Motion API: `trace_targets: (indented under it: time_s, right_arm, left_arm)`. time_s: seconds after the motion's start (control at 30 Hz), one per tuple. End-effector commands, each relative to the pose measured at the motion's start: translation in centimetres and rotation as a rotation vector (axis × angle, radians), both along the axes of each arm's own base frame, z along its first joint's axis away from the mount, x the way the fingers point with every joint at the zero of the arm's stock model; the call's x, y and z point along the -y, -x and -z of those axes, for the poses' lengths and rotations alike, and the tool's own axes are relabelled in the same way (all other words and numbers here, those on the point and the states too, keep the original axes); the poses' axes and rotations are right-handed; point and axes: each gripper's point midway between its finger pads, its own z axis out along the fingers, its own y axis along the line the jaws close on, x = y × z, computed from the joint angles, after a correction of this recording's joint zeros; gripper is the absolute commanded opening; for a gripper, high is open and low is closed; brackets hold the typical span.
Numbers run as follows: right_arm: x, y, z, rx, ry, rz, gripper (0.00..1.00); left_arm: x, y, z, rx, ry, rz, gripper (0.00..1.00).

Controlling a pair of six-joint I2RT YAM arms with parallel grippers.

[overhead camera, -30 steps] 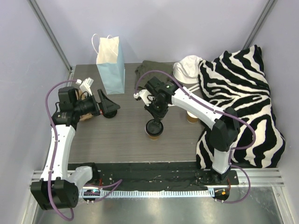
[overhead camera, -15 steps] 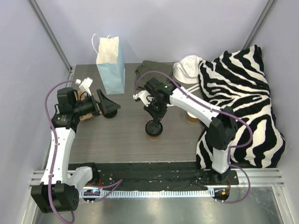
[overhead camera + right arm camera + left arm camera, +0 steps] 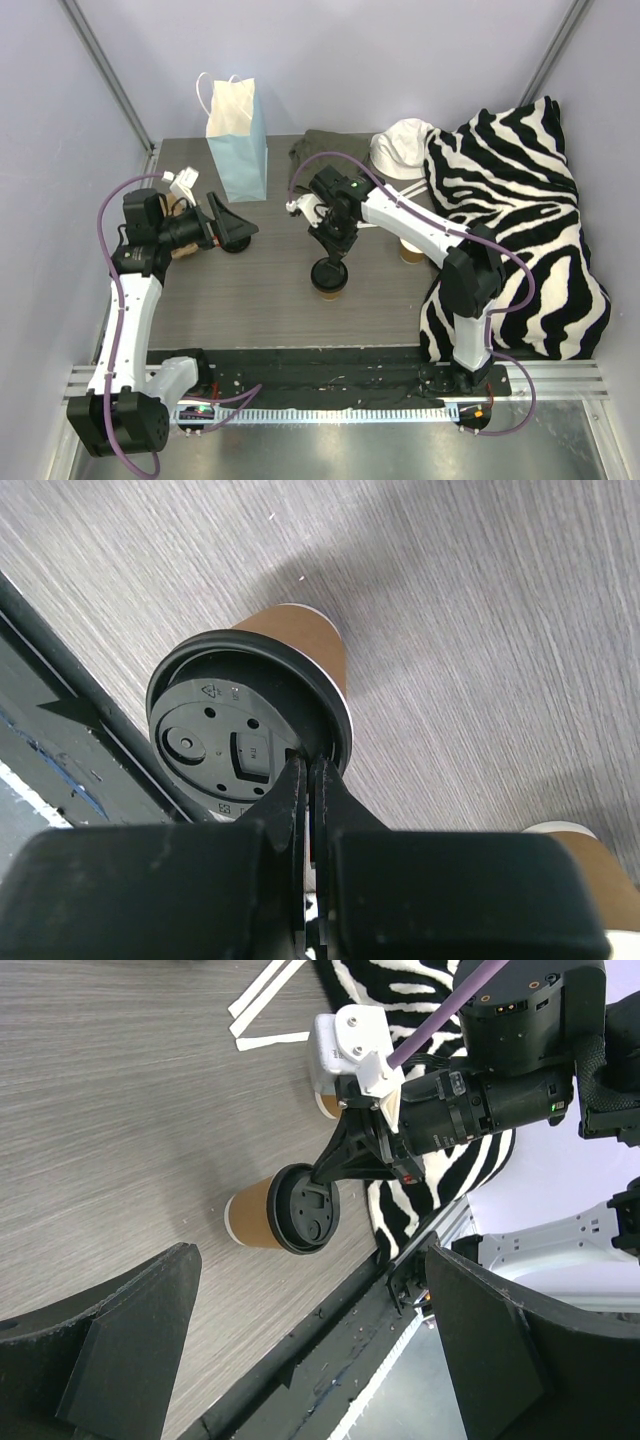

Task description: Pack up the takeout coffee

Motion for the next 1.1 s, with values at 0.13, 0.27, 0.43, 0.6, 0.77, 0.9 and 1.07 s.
trace_targets:
  time_s: [0.13,0.27,0.43,0.6,0.77,0.9,1.07]
  right_arm:
    - [0.7,-2.0,1.0,0.096,0.039,0.052,0.01]
    - [0.7,-3.8,0.6,0.118,0.019,0.107,0.01]
    - [0.8,-6.3,-0.3,0.163,0.004,0.17,0.01]
    - [0.4,-6.2,-1.2,0.166,-0.031,0.181,0.01]
    - [0.6,-6.1,-1.2,0.212,-0.016,0.173,0.01]
    - [0.8,-6.0,-0.5,0.2,-0.004,0.163,0.01]
    - [0.6,-5.8,-0.7,0.183,-0.011,0.163,0.13]
  left_arm:
    - [0.1,-0.2,-0.8,0.046,0.012,0.01,1.0]
    - [0.0,-0.2,-0.8,0.045,0.008,0.01,1.0]
    - [0.0,-0.4,-0.6,0.042,0.009,0.01,1.0]
    - [0.0,-0.4,-0.4,0.04,0.011,0.007,1.0]
    - [0.0,-0.4,-0.3,0.043,0.012,0.008,1.0]
    - [0.1,-0.3,0.3,0.025,0.017,0.017,1.0]
    - [0.3,0.0,0.7,0.011,0.021,0.036,1.0]
